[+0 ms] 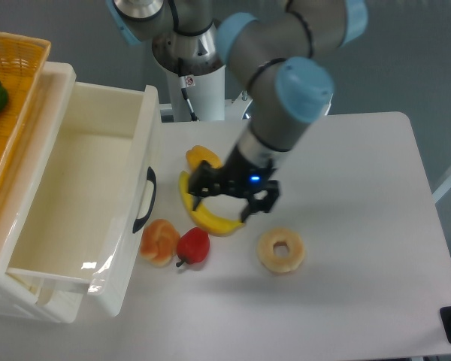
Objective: Slide the top white drawer open
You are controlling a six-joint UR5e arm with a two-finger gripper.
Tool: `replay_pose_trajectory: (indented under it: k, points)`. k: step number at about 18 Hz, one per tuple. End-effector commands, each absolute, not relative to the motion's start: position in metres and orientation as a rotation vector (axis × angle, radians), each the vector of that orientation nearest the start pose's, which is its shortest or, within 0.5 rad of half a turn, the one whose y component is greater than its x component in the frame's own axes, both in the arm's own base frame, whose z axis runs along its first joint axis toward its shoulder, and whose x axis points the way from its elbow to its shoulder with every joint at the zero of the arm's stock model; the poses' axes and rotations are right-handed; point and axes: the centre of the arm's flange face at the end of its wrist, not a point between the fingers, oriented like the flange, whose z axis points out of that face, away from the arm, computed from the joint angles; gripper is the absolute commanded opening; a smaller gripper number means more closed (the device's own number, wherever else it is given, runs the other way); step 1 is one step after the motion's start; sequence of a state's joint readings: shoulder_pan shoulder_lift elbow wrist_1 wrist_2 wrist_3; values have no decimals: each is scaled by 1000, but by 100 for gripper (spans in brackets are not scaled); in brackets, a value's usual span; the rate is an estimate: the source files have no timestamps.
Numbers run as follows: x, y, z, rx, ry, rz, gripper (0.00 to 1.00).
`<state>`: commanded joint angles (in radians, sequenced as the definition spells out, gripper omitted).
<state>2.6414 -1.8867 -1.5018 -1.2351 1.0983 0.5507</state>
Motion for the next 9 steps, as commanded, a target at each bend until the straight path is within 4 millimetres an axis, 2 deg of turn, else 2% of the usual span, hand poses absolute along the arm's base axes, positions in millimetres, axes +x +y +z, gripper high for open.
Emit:
replay_pose_trajectory:
  k: [4, 7, 9]
  points:
    - [-486, 445, 376, -2629, -529, -262, 100]
    - [-506, 437, 357, -2655, -300, -192, 100]
    - [-521, 430, 337, -2723, -91, -89, 100]
